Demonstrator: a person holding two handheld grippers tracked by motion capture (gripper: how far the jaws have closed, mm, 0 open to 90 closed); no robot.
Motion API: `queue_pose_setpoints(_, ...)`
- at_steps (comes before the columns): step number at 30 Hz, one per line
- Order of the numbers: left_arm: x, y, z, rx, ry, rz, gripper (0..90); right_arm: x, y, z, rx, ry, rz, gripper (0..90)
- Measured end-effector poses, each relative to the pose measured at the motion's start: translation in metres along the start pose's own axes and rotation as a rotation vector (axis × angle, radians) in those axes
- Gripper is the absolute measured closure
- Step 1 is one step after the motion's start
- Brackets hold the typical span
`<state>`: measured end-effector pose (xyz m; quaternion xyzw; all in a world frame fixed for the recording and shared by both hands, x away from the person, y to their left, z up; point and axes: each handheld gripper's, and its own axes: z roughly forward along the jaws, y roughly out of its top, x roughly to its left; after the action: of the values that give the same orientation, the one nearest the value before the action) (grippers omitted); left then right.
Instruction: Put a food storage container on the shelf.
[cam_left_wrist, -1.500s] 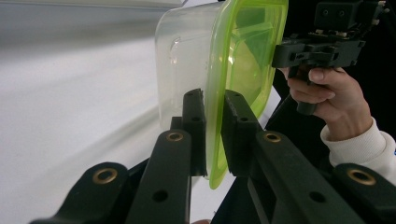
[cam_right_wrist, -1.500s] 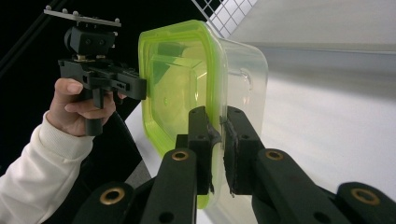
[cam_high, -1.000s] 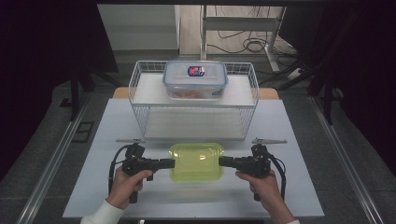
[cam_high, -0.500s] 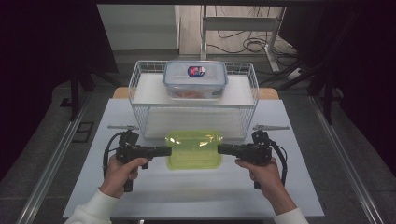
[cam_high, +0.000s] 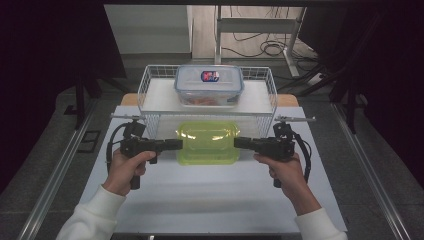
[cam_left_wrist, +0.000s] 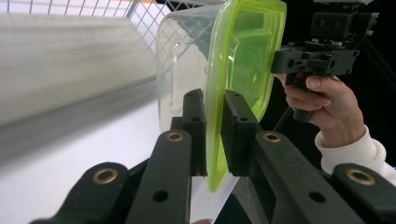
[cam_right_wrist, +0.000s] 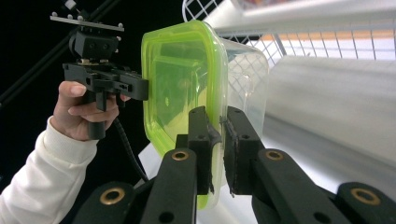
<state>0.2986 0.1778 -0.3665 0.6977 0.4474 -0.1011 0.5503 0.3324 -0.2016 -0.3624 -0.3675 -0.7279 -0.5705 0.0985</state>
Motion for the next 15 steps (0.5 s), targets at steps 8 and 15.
queue_pose_setpoints(8, -0.008, 0.034, -0.007, -0.011, -0.006, 0.021, 81.4, 0.010, 0.031, -0.006, -0.024, -0.004, -0.021, 81.9)
queue_pose_setpoints(15, -0.011, 0.073, -0.016, -0.030, -0.018, 0.027, 81.5, 0.018, 0.072, -0.007, -0.038, -0.016, -0.042, 82.0)
